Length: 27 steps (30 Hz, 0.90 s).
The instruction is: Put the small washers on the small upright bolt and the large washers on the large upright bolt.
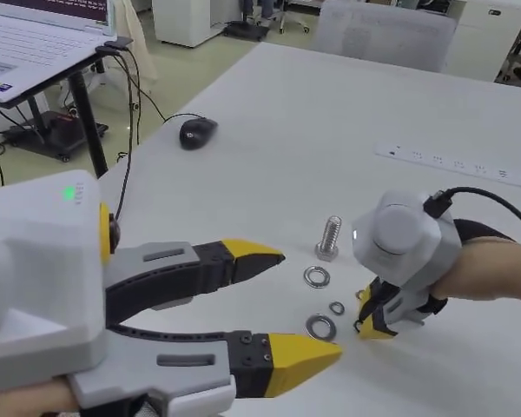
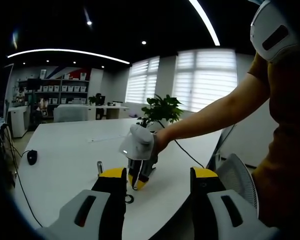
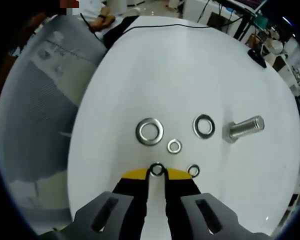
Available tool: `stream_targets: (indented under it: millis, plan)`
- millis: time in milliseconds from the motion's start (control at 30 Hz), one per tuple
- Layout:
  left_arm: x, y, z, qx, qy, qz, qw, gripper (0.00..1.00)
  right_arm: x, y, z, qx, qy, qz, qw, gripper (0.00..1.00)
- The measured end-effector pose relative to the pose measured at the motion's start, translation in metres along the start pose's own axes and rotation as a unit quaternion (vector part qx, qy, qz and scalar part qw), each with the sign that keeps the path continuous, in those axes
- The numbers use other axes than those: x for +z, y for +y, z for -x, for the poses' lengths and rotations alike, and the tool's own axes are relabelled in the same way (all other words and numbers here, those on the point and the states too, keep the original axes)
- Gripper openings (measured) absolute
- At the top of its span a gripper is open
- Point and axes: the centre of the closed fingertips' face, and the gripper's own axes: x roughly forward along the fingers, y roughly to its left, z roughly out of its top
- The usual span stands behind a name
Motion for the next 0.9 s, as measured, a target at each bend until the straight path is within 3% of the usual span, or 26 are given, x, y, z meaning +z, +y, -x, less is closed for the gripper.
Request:
stream_targets:
  millis: [200, 600, 900]
  plan:
    - [0.001, -0.002, -0.006, -0.011, 0.008, -0.006, 0.9999, 0.50, -0.016, -0.004, 0.018, -0.009, -0.002, -0.025, 0.9997, 0.12]
    - [-0.001, -0.005, -0.020, -0.036, 0.012, -0.007, 0.9992, 0.50, -0.065, -0.025, 0.061, -0.056, -0.001, -0.083, 0.9950, 0.12]
    - [-0.001, -0.008, -0.024, -0.047, 0.018, -0.007, 0.9987, 0.50, -0.069, -0.036, 0.073, -0.075, -0.007, -0.100, 0.9922, 0.12]
